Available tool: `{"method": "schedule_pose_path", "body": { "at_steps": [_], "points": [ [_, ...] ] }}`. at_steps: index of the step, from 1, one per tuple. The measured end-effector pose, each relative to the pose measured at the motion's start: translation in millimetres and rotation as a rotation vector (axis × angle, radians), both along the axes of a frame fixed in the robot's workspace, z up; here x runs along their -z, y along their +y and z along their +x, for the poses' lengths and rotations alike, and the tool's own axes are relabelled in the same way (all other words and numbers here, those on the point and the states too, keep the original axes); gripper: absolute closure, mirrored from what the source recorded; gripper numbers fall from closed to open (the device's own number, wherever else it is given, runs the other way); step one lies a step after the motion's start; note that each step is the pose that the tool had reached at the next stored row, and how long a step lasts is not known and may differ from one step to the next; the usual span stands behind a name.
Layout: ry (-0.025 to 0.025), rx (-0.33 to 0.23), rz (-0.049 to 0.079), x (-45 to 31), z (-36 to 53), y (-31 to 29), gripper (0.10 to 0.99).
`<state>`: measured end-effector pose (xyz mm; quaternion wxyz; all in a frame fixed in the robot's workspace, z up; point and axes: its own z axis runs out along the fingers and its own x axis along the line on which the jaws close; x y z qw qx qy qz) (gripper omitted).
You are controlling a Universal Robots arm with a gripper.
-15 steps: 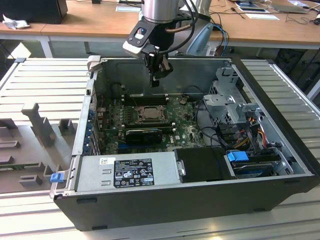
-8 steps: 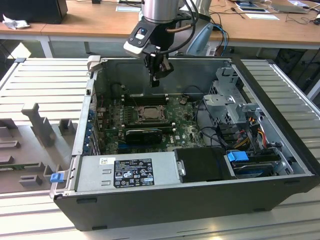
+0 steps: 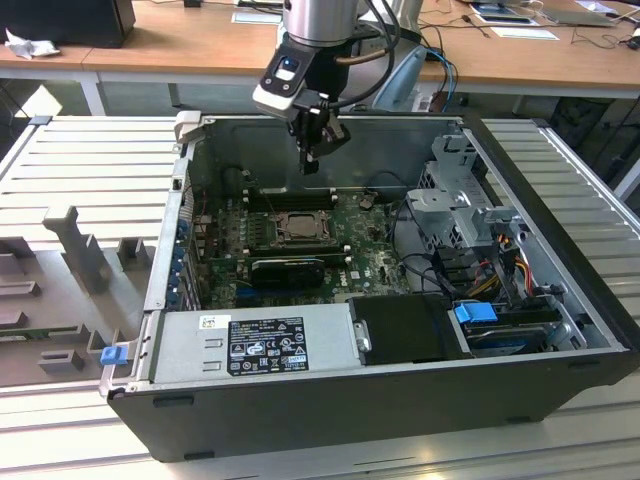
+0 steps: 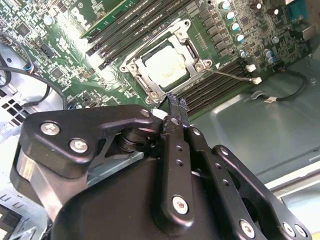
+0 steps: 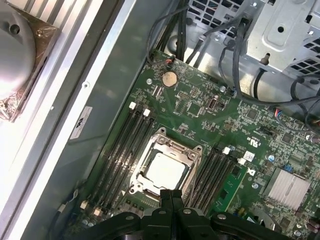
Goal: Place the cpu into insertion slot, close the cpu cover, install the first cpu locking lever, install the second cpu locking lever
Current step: 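Install the first cpu locking lever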
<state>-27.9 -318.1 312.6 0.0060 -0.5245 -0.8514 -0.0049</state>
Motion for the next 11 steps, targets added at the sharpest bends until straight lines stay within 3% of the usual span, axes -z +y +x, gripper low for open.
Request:
{"method": "schedule_pose_path", "body": {
  "at_steps": [11],
  "points": [
    [0.0,-0.077,0.0,0.0,0.0,0.0,0.98]
  ]
}}
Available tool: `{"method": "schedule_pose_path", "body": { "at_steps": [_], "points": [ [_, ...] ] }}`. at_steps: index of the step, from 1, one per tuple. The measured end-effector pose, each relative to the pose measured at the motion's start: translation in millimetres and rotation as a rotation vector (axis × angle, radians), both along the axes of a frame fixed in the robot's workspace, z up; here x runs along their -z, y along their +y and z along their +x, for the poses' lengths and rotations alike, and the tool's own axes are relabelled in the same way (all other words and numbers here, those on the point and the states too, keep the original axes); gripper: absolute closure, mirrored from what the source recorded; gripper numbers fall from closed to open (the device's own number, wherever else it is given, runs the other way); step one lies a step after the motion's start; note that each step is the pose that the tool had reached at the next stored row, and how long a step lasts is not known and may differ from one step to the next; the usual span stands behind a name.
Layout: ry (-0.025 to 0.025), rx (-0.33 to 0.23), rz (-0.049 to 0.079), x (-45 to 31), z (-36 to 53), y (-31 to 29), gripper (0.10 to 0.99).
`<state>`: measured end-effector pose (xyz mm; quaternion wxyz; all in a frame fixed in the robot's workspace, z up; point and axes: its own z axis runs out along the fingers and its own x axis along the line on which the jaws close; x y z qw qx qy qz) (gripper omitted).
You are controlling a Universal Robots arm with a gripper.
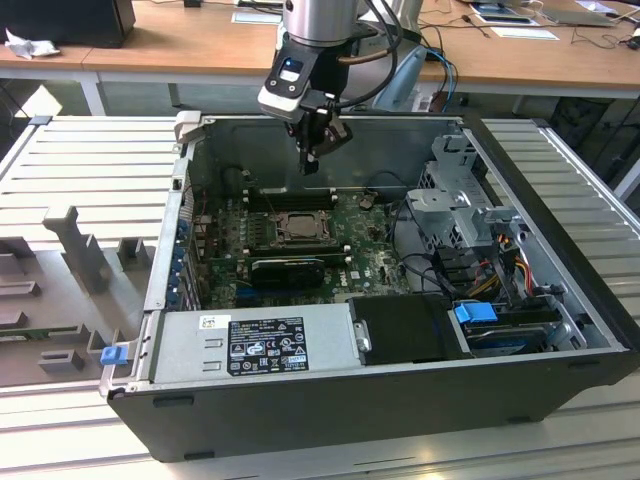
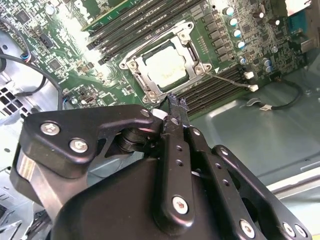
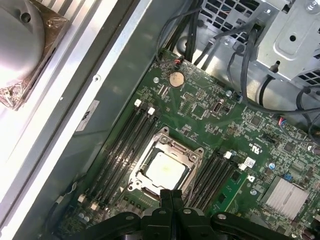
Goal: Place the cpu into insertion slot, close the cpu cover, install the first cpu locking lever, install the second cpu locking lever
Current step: 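Install the first cpu locking lever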
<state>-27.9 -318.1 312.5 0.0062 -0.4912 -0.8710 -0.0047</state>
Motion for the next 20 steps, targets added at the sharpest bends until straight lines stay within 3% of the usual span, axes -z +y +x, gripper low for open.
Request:
{"method": "schedule_pose_path", "body": {
  "at_steps": [4,20],
  "points": [
    [0.0001,-0.053,0.0,0.0,0.0,0.0,0.98],
    [0.0,-0.169,0.0,0.0,0.0,0.0,0.98]
  ]
}}
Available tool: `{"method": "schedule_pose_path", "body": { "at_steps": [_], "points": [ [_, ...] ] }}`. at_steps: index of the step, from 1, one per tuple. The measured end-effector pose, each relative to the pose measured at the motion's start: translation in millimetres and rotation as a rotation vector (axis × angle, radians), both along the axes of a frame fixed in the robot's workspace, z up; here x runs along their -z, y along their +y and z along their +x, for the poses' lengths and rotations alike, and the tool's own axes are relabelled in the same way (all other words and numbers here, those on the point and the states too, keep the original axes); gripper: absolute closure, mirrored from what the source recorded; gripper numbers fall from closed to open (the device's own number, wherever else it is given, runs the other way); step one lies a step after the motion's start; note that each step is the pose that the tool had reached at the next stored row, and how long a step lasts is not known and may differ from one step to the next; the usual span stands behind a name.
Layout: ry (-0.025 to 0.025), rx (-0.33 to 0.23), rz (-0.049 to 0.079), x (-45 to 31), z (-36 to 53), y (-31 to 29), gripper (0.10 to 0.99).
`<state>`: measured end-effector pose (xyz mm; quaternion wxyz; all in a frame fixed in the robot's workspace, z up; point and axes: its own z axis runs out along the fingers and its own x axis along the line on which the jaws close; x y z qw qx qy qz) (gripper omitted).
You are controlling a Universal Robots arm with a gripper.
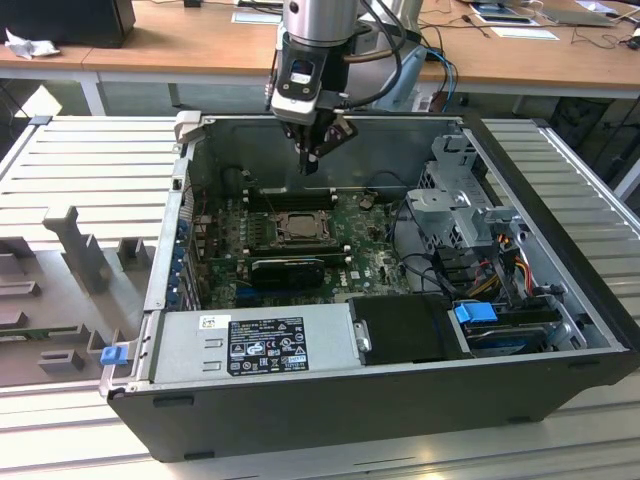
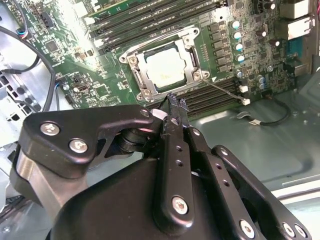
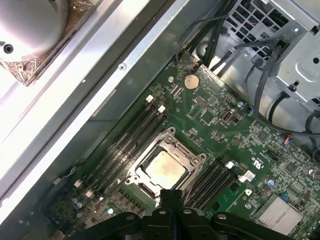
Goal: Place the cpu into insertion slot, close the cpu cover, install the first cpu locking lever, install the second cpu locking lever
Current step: 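Install the first cpu locking lever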
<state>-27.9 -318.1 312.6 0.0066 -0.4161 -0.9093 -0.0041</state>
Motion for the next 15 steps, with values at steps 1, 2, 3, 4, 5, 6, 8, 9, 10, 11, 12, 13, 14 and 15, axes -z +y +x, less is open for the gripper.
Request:
{"method": "schedule_pose_path", "body": {
  "at_steps": [1,2,3,4,5,6,8,9,10,11,12,13,14,15],
  "points": [
    [0.0,-0.011,0.0,0.0,0.0,0.0,0.98],
    [0.0,-0.018,0.0,0.0,0.0,0.0,0.98],
    [0.0,-0.025,0.0,0.0,0.0,0.0,0.98],
    [0.0,-0.034,0.0,0.0,0.0,0.0,0.98],
    [0.0,-0.042,0.0,0.0,0.0,0.0,0.98],
    [0.0,-0.051,0.0,0.0,0.0,0.0,0.98],
    [0.0,-0.075,0.0,0.0,0.0,0.0,0.98],
    [0.0,-0.09,0.0,0.0,0.0,0.0,0.98],
    [0.0,-0.103,0.0,0.0,0.0,0.0,0.98],
    [-0.0001,-0.114,0.0,0.0,0.0,0.0,0.98],
    [0.0,-0.122,0.0,0.0,0.0,0.0,0.98],
    [0.0,-0.133,0.0,0.0,0.0,0.0,0.98],
    [0.0,-0.141,0.0,0.0,0.0,0.0,0.98],
    [0.0,-0.157,0.0,0.0,0.0,0.0,0.98]
  ]
}}
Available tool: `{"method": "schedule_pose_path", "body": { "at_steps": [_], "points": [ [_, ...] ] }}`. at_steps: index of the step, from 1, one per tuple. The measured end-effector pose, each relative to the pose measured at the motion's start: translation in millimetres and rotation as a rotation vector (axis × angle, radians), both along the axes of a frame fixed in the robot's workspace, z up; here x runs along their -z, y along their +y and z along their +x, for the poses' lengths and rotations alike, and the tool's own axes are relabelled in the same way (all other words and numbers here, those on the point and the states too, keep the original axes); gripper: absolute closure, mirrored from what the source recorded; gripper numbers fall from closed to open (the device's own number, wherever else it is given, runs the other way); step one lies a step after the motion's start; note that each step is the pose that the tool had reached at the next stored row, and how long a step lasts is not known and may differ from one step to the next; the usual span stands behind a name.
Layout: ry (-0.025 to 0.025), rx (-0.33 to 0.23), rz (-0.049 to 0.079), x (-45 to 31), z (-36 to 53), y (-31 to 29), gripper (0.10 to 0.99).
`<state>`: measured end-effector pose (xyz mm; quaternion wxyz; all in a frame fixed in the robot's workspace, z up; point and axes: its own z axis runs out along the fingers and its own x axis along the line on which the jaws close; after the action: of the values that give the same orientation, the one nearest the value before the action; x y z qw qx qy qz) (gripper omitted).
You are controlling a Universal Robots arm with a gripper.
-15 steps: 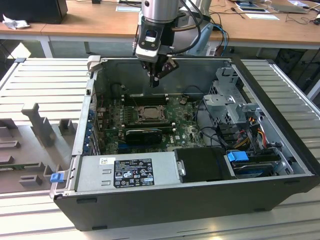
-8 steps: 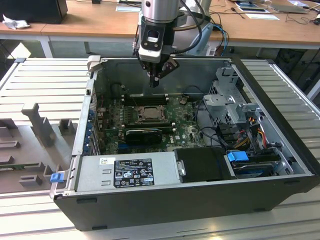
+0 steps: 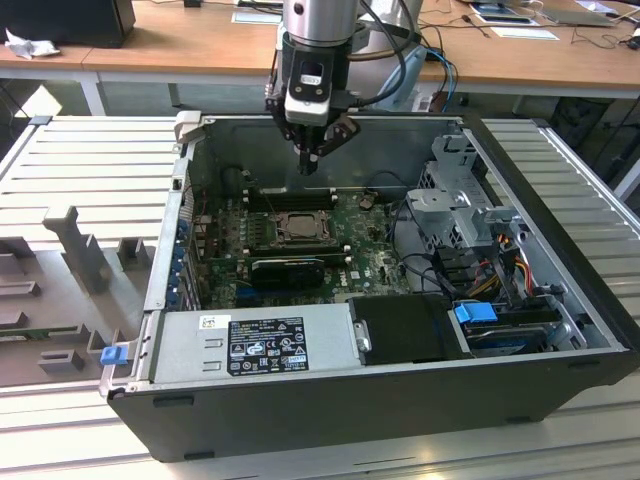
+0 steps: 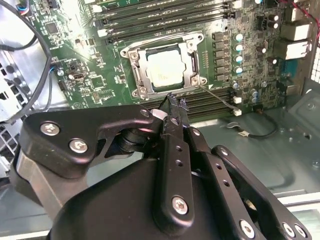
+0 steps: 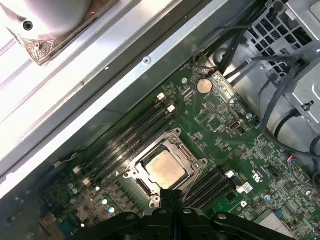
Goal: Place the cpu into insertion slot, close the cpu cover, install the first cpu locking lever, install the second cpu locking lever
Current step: 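Install the first cpu locking lever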
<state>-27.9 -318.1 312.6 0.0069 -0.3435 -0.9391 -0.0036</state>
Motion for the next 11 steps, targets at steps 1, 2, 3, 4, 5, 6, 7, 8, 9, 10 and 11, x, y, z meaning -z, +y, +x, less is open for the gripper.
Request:
{"method": "schedule_pose_path", "body": {
  "at_steps": [1,2,3,4,5,6,7,8,9,10,11],
  "points": [
    [0.0,-0.015,0.0,0.0,0.0,0.0,0.98],
    [0.0,-0.032,0.0,0.0,0.0,0.0,0.98],
    [0.0,-0.049,0.0,0.0,0.0,0.0,0.98],
    [0.0,-0.059,0.0,0.0,0.0,0.0,0.98],
    [-0.0001,-0.066,0.0,0.0,0.0,0.0,0.98],
    [-0.0001,-0.084,0.0,0.0,0.0,0.0,0.98],
    [-0.0001,-0.096,0.0,0.0,0.0,0.0,0.98],
    [-0.0001,-0.104,0.0,0.0,0.0,0.0,0.98],
    [-0.0001,-0.111,0.0,0.0,0.0,0.0,0.98],
    [-0.0001,-0.125,0.0,0.0,0.0,0.0,0.98],
    [-0.0001,-0.134,0.0,0.0,0.0,0.0,0.98]
  ]
}}
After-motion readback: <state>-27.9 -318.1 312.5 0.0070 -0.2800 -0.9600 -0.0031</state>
